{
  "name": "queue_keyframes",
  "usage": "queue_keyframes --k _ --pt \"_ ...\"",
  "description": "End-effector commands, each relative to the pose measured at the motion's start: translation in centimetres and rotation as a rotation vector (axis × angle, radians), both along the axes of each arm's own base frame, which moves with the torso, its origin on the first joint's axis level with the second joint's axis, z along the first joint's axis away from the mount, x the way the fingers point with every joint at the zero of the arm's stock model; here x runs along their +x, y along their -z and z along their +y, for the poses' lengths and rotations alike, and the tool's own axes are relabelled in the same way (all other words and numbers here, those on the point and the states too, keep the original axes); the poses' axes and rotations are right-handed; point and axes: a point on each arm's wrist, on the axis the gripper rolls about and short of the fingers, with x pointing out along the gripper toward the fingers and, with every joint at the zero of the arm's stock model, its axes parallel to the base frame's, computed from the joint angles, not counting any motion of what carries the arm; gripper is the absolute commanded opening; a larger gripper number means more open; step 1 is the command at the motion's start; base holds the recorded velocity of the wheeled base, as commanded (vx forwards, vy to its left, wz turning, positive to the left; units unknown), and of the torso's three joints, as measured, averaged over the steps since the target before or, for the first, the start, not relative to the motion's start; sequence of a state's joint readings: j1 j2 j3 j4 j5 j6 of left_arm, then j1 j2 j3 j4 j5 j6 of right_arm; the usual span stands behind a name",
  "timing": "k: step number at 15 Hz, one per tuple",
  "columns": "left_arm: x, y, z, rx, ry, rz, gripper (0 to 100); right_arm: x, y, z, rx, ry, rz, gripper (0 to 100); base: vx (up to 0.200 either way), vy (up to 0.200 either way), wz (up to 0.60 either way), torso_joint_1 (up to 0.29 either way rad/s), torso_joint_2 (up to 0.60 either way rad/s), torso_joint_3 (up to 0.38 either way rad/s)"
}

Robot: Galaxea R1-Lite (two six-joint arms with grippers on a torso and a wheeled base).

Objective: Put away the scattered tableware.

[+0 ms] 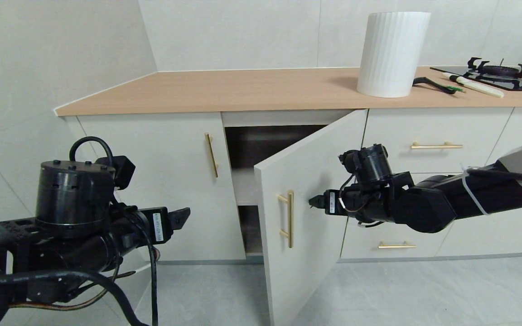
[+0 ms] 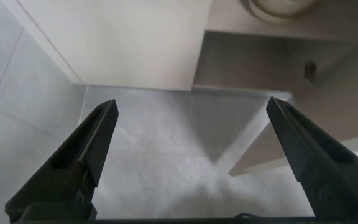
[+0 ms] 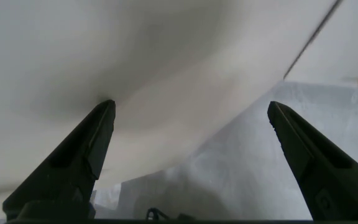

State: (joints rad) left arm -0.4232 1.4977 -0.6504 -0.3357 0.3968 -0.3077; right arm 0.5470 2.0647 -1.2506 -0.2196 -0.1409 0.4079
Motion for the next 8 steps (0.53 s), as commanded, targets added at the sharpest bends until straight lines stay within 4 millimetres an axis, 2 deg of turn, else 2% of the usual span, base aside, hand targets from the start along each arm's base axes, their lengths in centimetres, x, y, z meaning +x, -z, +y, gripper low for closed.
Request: queue_keyframes --k 1,4,8 --pt "0.3 -0.2 0.2 -0.004 -0.011 -0.008 100 0.0 0.0 0.0 0.0 0.0 -0.001 100 0.0 0.0 0.0 0.0 0.0 0.0" --pt "0.4 -0.9 1.0 -0.017 -0.046 -0.041 100 0.3 0.4 0.3 0.019 0.008 -0.003 100 0.0 0.0 0.0 0.0 0.0 0.0" --pt "0.4 -1.7 1.6 -0.027 -0.071 -0.065 100 1.7 1.0 1.1 0.115 0.053 -0.042 100 0.0 0.0 0.0 0.0 0.0 0.0"
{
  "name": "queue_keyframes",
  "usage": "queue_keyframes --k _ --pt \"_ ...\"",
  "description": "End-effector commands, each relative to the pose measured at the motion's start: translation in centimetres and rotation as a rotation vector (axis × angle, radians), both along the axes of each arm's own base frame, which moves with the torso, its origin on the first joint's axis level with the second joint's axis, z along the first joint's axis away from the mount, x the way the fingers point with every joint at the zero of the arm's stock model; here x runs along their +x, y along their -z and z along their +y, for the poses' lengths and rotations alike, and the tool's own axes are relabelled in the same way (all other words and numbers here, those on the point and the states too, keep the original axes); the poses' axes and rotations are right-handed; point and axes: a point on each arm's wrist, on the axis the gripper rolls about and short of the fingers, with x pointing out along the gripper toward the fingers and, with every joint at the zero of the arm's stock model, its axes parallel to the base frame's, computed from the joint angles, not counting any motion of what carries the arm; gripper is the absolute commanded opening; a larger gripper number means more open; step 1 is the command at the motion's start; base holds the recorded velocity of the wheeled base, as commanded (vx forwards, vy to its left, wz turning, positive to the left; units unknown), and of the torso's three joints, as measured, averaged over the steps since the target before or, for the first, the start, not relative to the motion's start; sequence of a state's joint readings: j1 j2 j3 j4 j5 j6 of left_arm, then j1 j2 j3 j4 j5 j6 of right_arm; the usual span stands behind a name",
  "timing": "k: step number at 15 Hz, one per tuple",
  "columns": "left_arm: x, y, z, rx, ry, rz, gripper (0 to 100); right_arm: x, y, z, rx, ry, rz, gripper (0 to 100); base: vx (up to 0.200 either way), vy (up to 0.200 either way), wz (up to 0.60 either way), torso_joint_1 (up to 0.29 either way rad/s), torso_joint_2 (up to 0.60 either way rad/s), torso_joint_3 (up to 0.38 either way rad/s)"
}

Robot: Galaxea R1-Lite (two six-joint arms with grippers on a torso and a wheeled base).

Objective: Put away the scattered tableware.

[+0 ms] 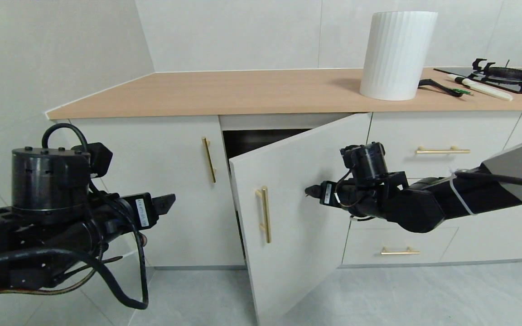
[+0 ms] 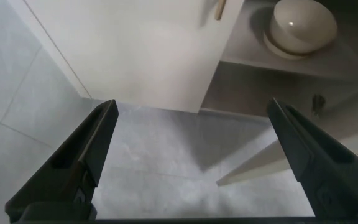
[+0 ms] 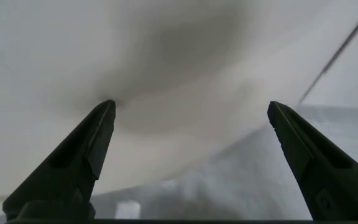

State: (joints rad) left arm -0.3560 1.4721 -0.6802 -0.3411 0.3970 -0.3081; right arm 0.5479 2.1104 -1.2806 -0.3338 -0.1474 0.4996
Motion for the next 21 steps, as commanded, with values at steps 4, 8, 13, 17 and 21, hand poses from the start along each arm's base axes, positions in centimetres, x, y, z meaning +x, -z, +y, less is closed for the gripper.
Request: queue_keyframes --k 4,8,13,17,21 --pt "-0.1 -0.3 0.1 -0.004 -0.003 -0.01 100 2.1 1.4 1.3 0.085 0.06 -0.003 100 0.0 0.0 0.0 0.0 0.0 0.0" --pt "-0.2 -0.3 0.2 -0.005 -0.003 -0.014 100 3.9 2.5 2.2 0.099 0.139 -0.043 100 0.0 0.0 0.0 0.0 0.0 0.0" --pt "-0.2 -0.4 0.2 -0.006 -0.003 -0.016 100 6.0 3.0 3.1 0.149 0.228 -0.108 100 0.0 0.0 0.0 0.0 0.0 0.0" --pt "-0.2 -0.3 0.1 -0.006 -0.002 -0.014 100 7.6 3.1 2.9 0.167 0.311 -0.148 100 0.0 0.0 0.0 0.0 0.0 0.0" --pt "-0.2 -0.3 0.1 -0.007 -0.001 -0.014 100 8.6 2.7 2.1 0.176 0.36 -0.176 100 0.0 0.0 0.0 0.0 0.0 0.0"
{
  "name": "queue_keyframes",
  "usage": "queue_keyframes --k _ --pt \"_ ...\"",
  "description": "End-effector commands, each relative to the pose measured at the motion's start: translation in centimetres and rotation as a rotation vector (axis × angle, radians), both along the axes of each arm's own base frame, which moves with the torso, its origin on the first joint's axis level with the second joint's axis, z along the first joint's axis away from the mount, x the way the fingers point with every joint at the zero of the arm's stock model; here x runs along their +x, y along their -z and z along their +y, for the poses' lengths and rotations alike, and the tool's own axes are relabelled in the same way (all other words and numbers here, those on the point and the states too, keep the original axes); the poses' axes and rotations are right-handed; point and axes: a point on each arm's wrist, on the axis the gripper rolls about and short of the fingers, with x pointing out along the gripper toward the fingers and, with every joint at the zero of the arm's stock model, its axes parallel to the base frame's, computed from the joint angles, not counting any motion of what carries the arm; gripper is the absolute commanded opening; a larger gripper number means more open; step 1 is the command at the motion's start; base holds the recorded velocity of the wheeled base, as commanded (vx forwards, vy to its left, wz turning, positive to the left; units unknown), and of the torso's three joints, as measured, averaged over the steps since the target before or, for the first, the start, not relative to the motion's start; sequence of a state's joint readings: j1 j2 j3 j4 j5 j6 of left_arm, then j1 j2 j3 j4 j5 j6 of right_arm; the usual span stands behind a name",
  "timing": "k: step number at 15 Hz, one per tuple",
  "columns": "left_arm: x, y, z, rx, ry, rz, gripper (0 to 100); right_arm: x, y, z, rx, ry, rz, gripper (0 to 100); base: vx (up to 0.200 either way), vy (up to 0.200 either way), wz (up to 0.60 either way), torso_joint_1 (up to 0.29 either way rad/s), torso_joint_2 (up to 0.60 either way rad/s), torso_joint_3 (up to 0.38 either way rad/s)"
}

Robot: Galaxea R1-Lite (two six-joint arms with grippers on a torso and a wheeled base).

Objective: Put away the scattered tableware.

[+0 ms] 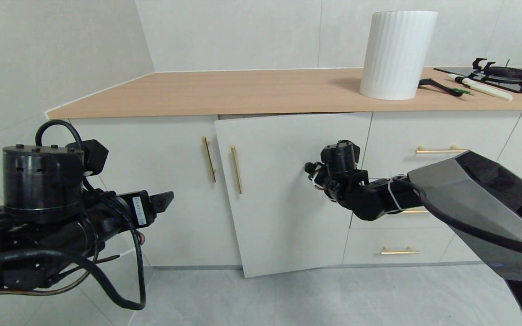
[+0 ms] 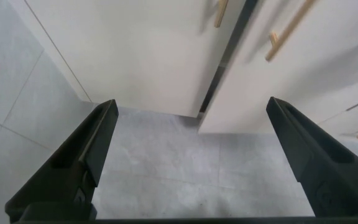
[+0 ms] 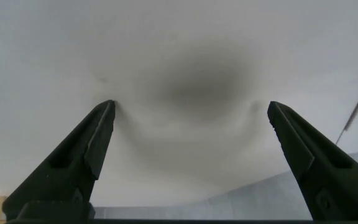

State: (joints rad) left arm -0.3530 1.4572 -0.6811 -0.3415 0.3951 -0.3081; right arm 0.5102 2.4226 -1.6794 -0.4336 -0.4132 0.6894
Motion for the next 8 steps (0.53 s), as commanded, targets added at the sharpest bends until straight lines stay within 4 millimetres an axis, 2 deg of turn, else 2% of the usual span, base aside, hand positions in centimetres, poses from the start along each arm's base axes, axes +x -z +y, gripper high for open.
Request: queue_keyframes --k 1,8 --pt "0.0 0.0 0.0 0.0 0.001 0.001 100 0.5 -0.2 -0.3 0.003 0.017 -0.012 100 0.0 0.0 0.0 0.0 0.0 0.0" --pt "0.0 0.0 0.0 0.0 0.001 0.001 100 1.7 0.1 -0.9 0.0 0.077 -0.035 100 0.0 0.0 0.0 0.0 0.0 0.0"
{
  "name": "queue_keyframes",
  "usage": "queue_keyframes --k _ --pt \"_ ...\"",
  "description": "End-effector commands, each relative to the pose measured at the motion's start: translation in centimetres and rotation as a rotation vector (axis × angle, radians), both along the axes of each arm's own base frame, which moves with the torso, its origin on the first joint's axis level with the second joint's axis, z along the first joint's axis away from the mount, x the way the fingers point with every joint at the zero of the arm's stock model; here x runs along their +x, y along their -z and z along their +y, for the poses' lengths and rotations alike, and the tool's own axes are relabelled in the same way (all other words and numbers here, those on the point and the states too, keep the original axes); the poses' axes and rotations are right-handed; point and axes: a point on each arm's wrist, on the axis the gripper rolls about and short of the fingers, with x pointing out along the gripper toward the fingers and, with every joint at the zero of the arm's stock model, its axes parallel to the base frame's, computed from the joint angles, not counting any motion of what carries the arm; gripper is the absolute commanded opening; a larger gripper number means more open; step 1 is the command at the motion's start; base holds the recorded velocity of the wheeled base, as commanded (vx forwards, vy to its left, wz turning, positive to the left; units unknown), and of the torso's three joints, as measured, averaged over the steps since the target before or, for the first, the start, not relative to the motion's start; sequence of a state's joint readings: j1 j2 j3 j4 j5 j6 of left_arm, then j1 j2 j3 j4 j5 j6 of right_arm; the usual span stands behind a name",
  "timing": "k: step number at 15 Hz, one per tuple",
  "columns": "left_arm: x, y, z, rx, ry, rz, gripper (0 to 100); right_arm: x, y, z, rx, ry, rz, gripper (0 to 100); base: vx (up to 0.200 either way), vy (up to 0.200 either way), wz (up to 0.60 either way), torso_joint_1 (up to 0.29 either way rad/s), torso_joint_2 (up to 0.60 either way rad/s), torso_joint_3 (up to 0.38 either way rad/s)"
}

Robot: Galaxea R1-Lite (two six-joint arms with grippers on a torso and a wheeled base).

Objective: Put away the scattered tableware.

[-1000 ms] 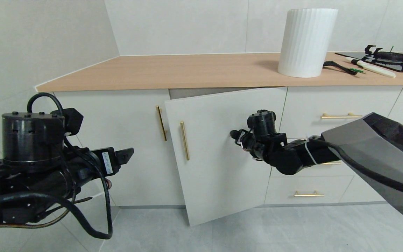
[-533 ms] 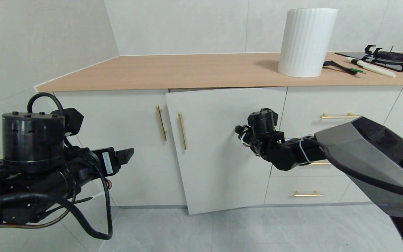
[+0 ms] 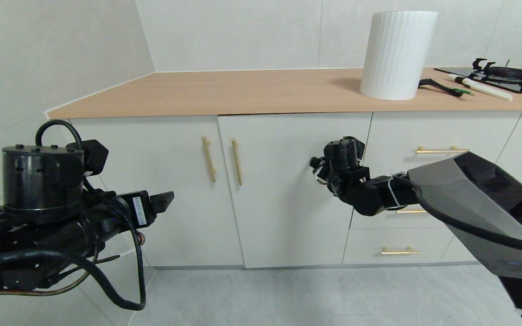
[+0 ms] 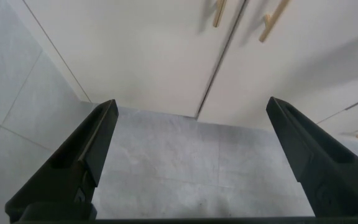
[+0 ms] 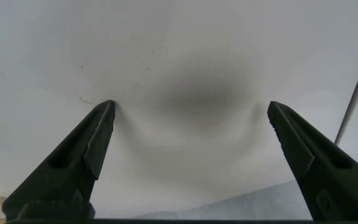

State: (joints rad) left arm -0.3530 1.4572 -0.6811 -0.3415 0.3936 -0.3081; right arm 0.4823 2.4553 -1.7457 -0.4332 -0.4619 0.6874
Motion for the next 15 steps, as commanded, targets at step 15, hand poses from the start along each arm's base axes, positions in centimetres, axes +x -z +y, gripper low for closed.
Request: queue_keyframes --k 15 --pt "-4.6 -3.7 1.8 -0.02 -0.003 -0.134 100 -8.0 -12.4 -6.7 -0.001 0.125 -0.128 100 0.0 0.0 0.0 0.0 0.0 0.0"
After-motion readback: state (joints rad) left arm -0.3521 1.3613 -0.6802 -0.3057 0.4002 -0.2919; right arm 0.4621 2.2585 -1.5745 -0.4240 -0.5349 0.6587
